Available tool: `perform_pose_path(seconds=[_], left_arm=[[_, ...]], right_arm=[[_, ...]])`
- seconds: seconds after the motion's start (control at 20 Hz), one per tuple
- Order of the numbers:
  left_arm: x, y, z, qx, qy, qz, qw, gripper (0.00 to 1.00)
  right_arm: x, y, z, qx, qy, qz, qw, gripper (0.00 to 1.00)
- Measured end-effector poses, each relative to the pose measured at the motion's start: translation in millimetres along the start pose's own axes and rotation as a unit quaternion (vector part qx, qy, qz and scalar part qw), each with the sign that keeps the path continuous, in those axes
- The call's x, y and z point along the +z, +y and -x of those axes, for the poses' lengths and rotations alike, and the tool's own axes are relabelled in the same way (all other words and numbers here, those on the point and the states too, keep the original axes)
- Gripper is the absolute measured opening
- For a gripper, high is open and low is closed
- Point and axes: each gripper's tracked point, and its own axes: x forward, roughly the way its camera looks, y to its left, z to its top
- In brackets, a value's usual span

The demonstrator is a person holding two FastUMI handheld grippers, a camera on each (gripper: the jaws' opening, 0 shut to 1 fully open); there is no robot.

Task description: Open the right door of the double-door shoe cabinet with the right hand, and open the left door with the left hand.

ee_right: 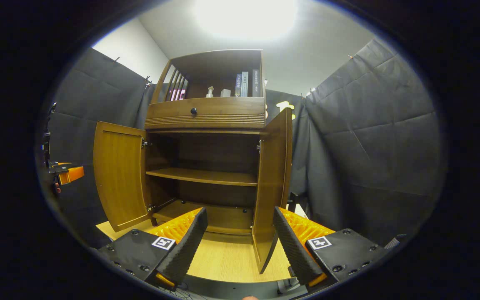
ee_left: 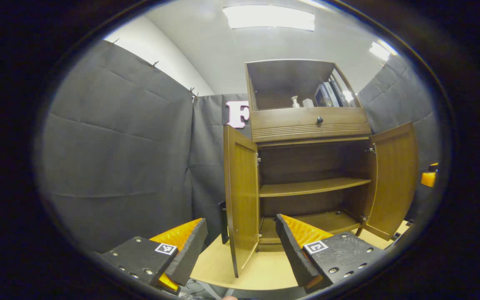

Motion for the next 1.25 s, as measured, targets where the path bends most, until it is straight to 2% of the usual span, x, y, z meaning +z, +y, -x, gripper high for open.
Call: perform_pose_path(seconds=[0.1, 0.3, 0.5, 0.6, 0.7, 0.8, 1.15, 1.25], left_arm=[[1, 0, 3, 0.000, -0.002, -0.003, 1.000, 0.95], [5, 1, 4, -0.001, -0.005, -0.008, 1.000, 0.95], [9, 0, 5, -0.003, -0.012, -0.012, 1.000, 0.95], [9, 1, 5, -0.005, -0.013, -0.011, 1.000, 0.95], [10, 1, 5, -0.005, -0.015, -0.010, 1.000, 0.95], [10, 1, 5, -0.006, -0.016, -0.007, 1.000, 0.95], [8, 2, 3, -0.007, -0.018, -0.003, 1.000, 0.95], [9, 2, 3, -0.009, -0.020, -0.005, 1.000, 0.95]], right_arm=[[0, -4, 2, -0.005, -0.003, 0.000, 1.000, 1.00], [0, -7, 3, -0.012, -0.005, -0.001, 1.000, 0.97], [0, -8, 5, -0.017, -0.006, -0.004, 1.000, 1.00], [1, -9, 6, -0.019, -0.008, -0.003, 1.000, 0.97], [1, -8, 6, -0.020, -0.008, -0.002, 1.000, 1.00], [2, -8, 6, -0.020, -0.009, -0.003, 1.000, 0.97], [1, -9, 9, -0.023, -0.011, -0.005, 1.000, 1.00], [-1, -9, 8, -0.023, -0.009, -0.005, 1.000, 0.97]])
